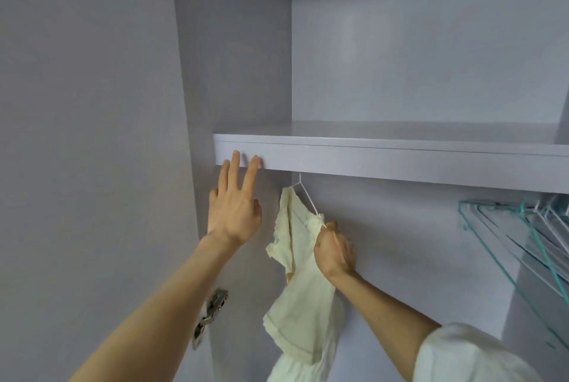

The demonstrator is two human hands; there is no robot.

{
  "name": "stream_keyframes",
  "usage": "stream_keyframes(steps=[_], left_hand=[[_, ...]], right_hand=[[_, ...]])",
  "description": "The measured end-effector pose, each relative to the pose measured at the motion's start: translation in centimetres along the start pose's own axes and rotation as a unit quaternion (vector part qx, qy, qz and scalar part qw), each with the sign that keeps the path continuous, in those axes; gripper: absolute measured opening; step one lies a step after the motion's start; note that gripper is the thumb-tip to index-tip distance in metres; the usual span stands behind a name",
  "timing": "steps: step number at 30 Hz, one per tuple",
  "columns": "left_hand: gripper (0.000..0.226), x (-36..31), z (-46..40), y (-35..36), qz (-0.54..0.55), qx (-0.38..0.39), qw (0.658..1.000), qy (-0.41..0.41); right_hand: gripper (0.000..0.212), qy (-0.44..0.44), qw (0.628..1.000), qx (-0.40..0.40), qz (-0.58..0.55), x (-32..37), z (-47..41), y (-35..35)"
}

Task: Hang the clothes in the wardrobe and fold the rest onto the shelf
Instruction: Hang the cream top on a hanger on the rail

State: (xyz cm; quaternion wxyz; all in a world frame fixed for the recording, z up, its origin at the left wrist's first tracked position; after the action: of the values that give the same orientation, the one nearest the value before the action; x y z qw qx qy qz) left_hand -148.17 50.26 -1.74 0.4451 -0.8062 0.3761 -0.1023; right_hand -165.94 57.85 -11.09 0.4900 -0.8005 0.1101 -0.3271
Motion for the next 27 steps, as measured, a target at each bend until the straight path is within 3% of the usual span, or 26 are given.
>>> stream_keyframes(steps=[8, 14, 18, 22, 27], left_hand=[[0.103, 2.1, -3.1, 2.8, -0.074, -0.03, 0.996, 0.047], [0.096, 2.9, -2.5, 2.3, -0.044, -0.022, 0.996, 0.069], [0.095, 3.1, -2.4, 1.7, -0.048, 0.024, 0.995, 0.082], [0.095, 3.4, -2.4, 1.8, -0.031, 0.067, 0.994, 0.082], [0.096, 3.4, -2.7, 1.5, -0.016, 0.067, 0.995, 0.076]], right_hand=[[0.038, -0.003, 0.999, 0.031, -0.017, 2.9, -4.0, 5.5], [0.032, -0.003, 0.99, 0.1, -0.095, 4.6, -2.9, 9.4], [0.03, 0.024, 0.989, 0.047, -0.137, 3.6, -2.0, 10.0], [0.027, -0.032, 0.987, -0.021, -0.158, 3.6, -0.5, 10.3], [0.028, -0.037, 0.986, -0.09, -0.138, 4.8, -1.9, 8.0]])
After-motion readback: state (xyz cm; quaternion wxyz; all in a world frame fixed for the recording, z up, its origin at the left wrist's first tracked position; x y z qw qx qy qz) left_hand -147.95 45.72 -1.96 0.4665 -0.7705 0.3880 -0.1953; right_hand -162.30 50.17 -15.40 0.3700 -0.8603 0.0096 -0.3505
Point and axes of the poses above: each hand's wrist, its own z-axis away from the middle knuckle, its own y-axis out of the palm, x = y × z, the point moved 6 cm from there along -z, towards the middle knuckle, and after that the axes turned 8 degrees about x, right-handed, at the moved point
